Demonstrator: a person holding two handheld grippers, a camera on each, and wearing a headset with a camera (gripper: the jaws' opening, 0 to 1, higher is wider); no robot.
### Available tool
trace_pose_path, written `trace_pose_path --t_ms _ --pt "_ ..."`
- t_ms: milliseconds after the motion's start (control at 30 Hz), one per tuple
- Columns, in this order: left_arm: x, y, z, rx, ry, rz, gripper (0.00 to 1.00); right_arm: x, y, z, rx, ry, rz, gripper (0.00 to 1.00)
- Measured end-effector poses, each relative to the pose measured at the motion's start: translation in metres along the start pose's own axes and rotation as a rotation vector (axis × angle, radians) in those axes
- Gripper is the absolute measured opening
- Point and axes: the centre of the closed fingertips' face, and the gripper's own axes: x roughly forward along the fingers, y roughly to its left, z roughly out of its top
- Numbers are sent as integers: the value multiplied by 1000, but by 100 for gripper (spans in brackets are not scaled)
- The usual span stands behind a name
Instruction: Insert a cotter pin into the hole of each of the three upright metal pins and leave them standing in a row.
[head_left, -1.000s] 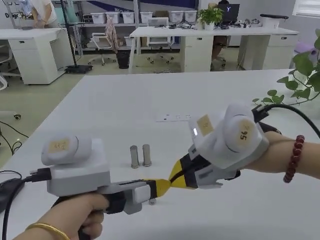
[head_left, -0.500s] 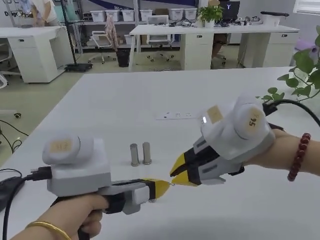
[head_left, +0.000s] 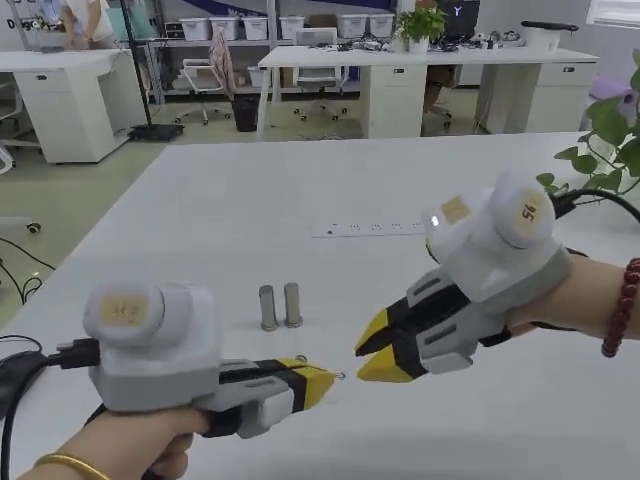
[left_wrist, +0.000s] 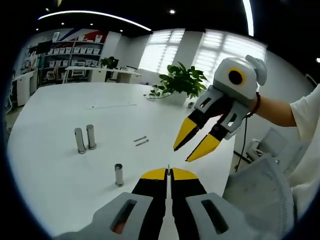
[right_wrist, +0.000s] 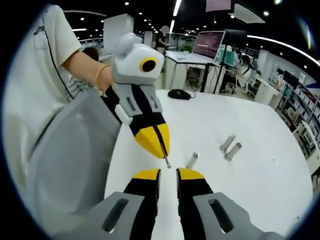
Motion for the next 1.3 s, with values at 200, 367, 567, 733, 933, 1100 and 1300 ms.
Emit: trace_pose_path --t_ms 200,367,567,733,933,1100,1300 --pt "0 -8 -2 109 23 -29 0 0 8 -2 48 -12 63 15" --pt "0 -15 -5 177 42 -57 0 1 15 -7 57 -2 97 16" --pt "-1 -24 -10 242 62 -97 0 4 23 -11 54 2 139 16" --pt "-2 -32 -12 282 66 -138 0 6 31 -14 59 5 184 16" --pt "-3 -39 -16 318 72 -172 0 7 40 -15 42 6 225 15" --pt "-3 -45 -15 320 64 -195 0 9 46 -15 31 6 246 13" --pt "-5 -48 -16 325 60 -208 0 10 50 -15 24 8 265 10"
